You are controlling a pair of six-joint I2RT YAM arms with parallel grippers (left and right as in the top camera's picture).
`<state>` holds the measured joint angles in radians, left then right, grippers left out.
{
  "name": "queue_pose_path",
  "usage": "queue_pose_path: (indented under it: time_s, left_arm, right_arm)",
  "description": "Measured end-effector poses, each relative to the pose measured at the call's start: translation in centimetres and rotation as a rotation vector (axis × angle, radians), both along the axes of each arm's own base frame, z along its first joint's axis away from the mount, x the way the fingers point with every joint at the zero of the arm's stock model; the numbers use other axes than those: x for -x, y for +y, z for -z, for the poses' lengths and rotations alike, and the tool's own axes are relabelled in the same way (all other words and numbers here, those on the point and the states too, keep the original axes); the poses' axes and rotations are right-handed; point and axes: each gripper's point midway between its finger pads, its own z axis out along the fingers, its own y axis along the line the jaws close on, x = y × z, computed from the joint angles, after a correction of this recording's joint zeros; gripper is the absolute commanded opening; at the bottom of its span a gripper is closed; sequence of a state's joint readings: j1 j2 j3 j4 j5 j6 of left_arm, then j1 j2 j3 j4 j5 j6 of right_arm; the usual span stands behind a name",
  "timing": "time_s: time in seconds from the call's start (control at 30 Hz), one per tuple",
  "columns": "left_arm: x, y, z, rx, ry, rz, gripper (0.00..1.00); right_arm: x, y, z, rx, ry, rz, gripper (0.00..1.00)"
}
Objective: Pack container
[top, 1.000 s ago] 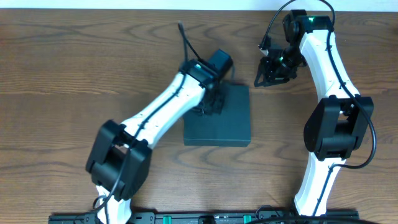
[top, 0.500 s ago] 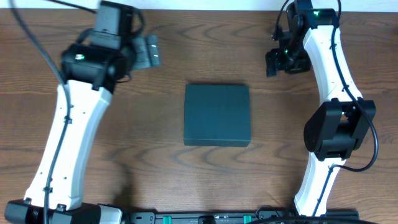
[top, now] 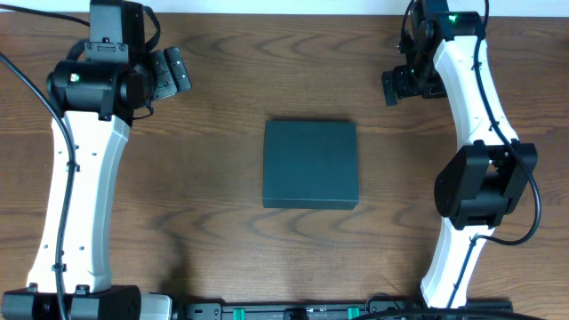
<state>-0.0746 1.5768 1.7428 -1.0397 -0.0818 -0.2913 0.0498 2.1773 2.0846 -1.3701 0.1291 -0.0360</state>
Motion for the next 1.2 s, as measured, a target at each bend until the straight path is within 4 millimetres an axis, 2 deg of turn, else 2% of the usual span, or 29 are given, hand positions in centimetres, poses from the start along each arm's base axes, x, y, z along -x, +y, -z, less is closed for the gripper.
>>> queue_pose_path:
  time_s: [0.8, 0.9, 0.97, 1.07, 1.2]
  left_arm:
    - [0.0, 0.0, 0.0, 0.000, 0.000, 0.000, 0.99]
    - [0.0, 0.0, 0.0, 0.000, 0.001, 0.000, 0.99]
    - [0.0, 0.0, 0.0, 0.000, 0.000, 0.000, 0.99]
    - [0.0, 0.0, 0.0, 0.000, 0.001, 0.000, 0.99]
    - [0.0, 0.0, 0.0, 0.000, 0.000, 0.000, 0.99]
  right_arm:
    - [0.0, 0.0, 0.0, 0.003, 0.000, 0.000, 0.99]
    - [0.0, 0.0, -0.6, 0.002, -0.015, 0.000, 0.99]
    - [0.1, 0.0, -1.8, 0.000, -0.042, 0.000, 0.99]
    - [0.5, 0.0, -5.7, -0.004, -0.135, 0.000, 0.99]
    - [2.5, 0.3, -13.7, -0.016, -0.330, -0.011, 0.99]
